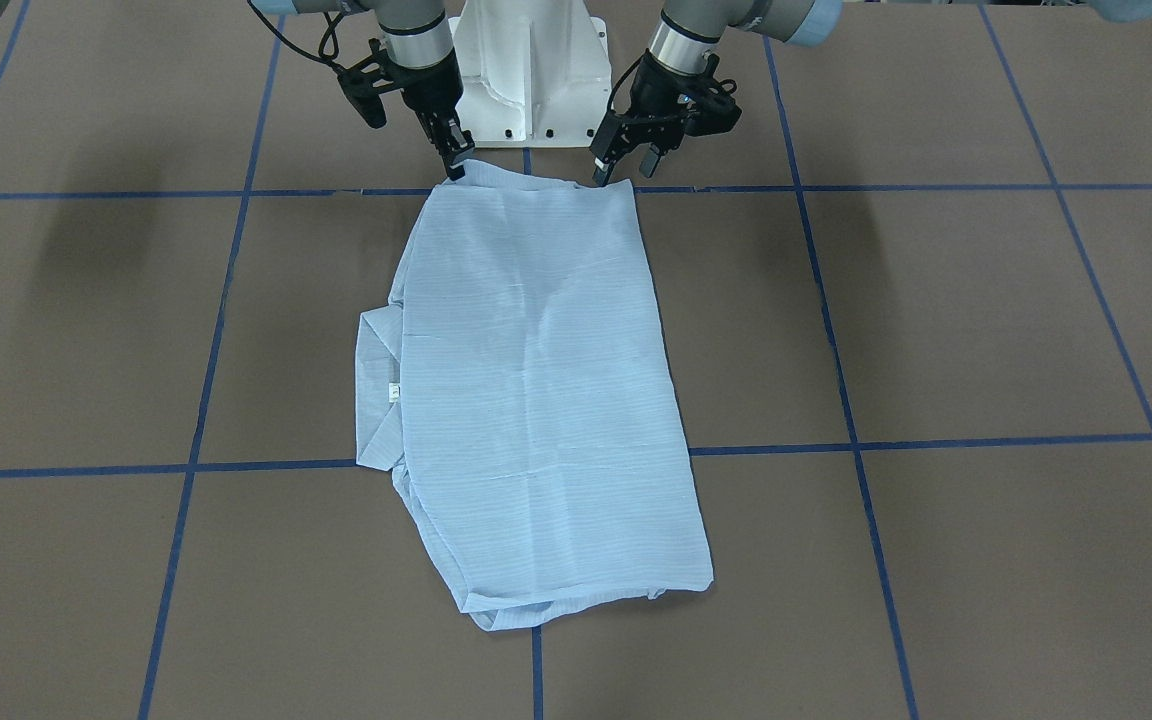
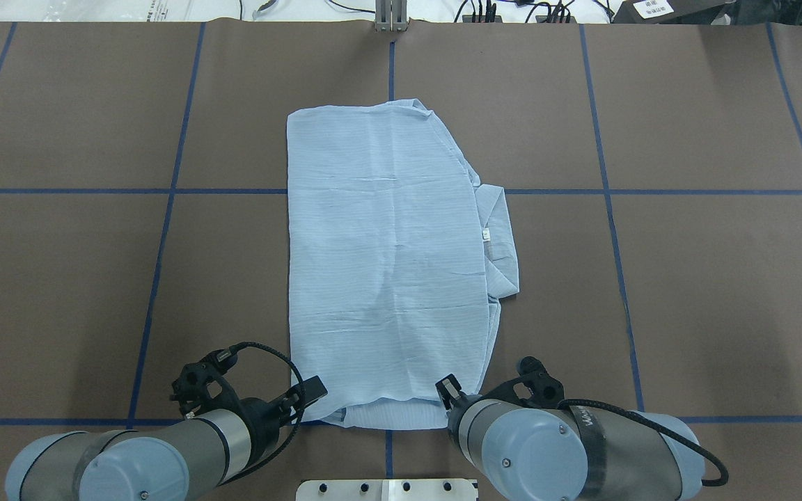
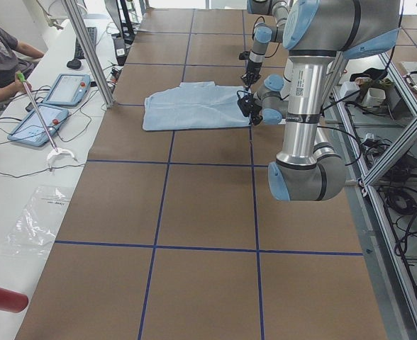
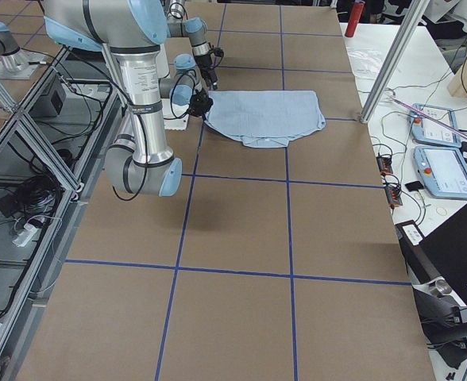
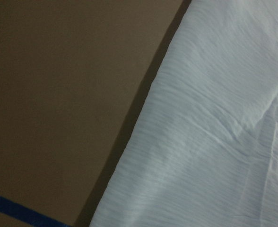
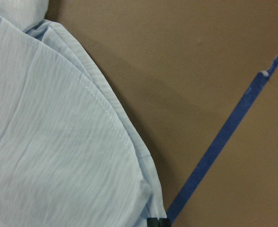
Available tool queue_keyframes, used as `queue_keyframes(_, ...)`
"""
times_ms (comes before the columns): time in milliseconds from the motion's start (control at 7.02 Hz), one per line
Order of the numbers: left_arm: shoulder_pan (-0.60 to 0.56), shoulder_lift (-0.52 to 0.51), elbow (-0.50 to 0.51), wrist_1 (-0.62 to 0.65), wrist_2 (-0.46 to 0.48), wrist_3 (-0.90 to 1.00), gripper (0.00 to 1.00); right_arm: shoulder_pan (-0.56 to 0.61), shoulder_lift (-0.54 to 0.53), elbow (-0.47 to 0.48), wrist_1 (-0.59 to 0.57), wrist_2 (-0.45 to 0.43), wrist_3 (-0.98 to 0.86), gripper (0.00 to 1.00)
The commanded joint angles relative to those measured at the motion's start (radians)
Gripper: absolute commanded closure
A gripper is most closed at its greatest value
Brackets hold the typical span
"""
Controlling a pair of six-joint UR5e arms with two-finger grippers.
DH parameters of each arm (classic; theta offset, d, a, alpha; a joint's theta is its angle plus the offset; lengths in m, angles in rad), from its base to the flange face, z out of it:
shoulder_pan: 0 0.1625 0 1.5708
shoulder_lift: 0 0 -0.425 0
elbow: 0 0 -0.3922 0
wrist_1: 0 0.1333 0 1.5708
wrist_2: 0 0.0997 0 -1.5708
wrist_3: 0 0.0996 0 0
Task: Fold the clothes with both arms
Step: 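Move the left gripper to the near edge beside the right gripper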
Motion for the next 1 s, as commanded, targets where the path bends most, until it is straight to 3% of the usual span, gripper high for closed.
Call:
queue_keyframes(0,0.012,-0.005,0.017,0.004,0.003,-0.003,0.05,0.000,0.000,0.001,0.000,-0.001,-0.006,1.00)
queue_keyframes(285,0.013,-0.035,0.066,0.004,0.003,-0.005,0.12,0.000,0.000,-0.001,0.000,-0.001,-0.009,1.00)
queue_keyframes(427,0.013,-0.048,0.075,0.006,0.003,-0.005,0.33,0.002,0.000,0.001,0.000,-0.001,-0.017,1.00)
queue_keyframes(570,0.012,-0.045,0.065,0.004,0.004,-0.016,0.99,0.006,0.000,0.001,0.000,0.001,-0.017,1.00)
queue_keyframes(855,0.010,-0.046,0.053,0.006,-0.002,-0.011,1.00,0.008,0.000,-0.001,0.000,0.001,-0.023,1.00)
